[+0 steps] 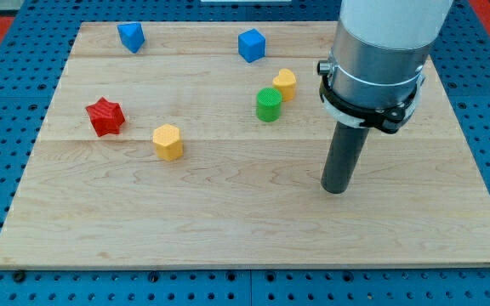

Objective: Move your arm at blue cube

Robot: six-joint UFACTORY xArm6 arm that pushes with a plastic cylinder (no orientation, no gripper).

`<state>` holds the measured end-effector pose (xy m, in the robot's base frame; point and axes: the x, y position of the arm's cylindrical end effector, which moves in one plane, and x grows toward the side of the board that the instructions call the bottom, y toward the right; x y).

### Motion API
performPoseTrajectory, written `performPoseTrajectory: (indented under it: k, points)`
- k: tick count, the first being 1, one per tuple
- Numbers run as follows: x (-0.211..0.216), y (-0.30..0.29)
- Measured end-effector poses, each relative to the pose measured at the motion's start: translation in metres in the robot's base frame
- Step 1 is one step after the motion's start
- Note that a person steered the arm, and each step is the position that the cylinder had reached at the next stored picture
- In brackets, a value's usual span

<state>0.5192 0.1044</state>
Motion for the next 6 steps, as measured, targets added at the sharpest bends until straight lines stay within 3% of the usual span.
performPoseTrajectory:
  k: [2,4,6]
  points:
    - [-0.06,-0.061]
    - [-0.147,-0.12]
    - [-0.21,-0.096]
